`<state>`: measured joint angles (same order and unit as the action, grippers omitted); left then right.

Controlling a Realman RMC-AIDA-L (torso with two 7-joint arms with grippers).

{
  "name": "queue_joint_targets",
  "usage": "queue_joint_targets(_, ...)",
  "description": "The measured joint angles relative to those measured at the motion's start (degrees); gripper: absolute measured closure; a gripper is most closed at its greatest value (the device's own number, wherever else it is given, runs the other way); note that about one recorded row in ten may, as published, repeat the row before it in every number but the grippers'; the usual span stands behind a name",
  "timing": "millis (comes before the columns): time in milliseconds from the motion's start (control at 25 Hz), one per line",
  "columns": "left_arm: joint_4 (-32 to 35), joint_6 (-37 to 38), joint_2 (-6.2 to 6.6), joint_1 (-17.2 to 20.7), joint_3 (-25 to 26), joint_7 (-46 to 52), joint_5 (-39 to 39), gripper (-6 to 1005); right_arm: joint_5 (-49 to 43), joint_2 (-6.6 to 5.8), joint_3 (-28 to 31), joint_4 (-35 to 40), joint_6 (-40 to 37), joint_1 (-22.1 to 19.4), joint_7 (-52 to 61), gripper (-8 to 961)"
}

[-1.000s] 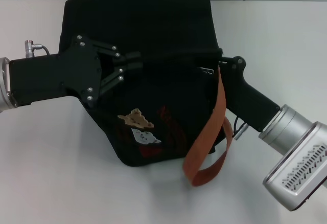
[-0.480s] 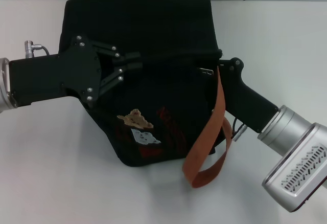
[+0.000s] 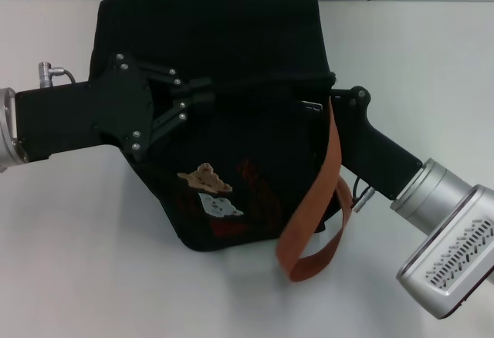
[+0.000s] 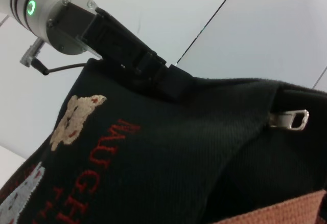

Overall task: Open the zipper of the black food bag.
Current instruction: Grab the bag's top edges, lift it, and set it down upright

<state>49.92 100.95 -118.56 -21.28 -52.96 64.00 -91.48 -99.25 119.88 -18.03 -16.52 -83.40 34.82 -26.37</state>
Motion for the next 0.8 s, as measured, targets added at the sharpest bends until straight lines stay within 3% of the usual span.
queue_joint_targets(800,-2.12,1.26,0.23,1.78,5.26,-1.58,-0.11,921,0.28,0.00,0.97,0.08,4.34,-1.56,-0.21,954)
